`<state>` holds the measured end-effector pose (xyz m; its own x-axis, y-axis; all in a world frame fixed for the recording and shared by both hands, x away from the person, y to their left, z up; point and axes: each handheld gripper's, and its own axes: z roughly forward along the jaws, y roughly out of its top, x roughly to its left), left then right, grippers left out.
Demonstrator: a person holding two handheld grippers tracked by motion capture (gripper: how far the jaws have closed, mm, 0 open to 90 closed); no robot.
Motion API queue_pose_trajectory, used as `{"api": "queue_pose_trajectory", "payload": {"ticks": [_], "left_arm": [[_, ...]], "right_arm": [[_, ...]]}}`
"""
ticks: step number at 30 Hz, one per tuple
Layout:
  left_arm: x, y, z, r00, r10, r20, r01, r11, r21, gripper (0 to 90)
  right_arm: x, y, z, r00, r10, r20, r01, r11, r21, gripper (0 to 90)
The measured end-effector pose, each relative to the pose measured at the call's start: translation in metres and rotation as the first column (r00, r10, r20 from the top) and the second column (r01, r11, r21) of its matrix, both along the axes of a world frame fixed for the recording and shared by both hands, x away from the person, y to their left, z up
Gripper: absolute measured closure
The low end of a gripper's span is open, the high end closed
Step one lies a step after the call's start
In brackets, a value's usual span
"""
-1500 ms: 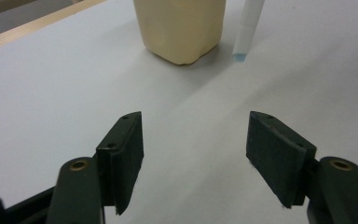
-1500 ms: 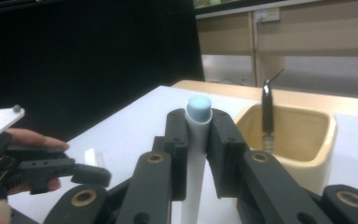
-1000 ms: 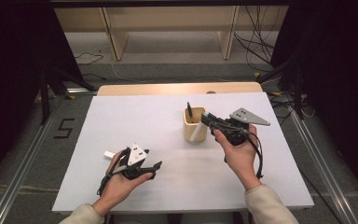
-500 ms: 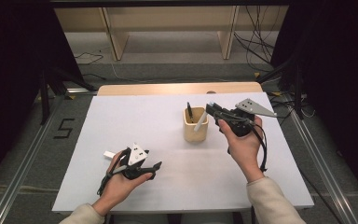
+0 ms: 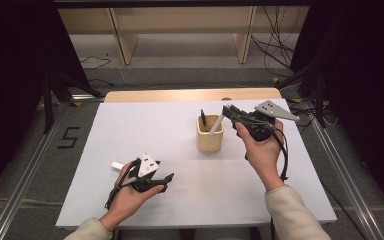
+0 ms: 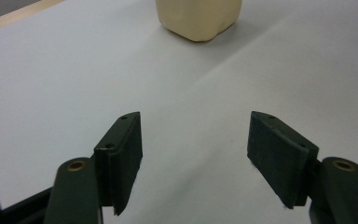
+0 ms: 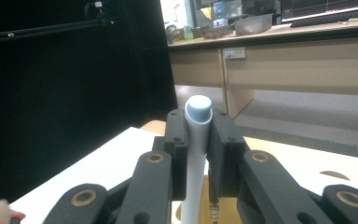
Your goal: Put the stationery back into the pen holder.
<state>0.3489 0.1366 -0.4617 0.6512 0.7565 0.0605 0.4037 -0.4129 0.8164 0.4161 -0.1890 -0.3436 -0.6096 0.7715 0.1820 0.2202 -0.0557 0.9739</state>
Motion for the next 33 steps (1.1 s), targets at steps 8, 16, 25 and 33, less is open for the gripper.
{"api": "queue_pose_trajectory", "payload": {"ticks": [8, 16, 25, 33], "left_arm": [[0.0, -0.001, 0.0, 1.0, 0.002, 0.0, -0.002, 1.0, -0.001, 35.3], [0.0, -0.001, -0.001, 1.0, 0.002, 0.0, -0.002, 1.0, -0.004, 35.3], [0.001, 0.0, -0.001, 1.0, 0.003, -0.001, -0.003, 1.0, -0.002, 35.3], [0.001, 0.001, -0.001, 1.0, 0.001, -0.003, -0.001, 1.0, -0.002, 35.7]], "right_arm": [[0.003, -0.001, 0.002, 0.9999, -0.011, 0.01, 0.011, 0.9997, 0.021, 79.2], [0.007, 0.004, 0.0, 0.9993, -0.028, 0.023, 0.028, 0.9995, 0.016, 79.1], [0.017, 0.011, -0.012, 0.9983, -0.057, 0.011, 0.057, 0.9947, -0.086, 77.3], [0.021, 0.017, -0.034, 0.9979, -0.06, -0.025, 0.055, 0.9839, -0.17, 47.6]]}}
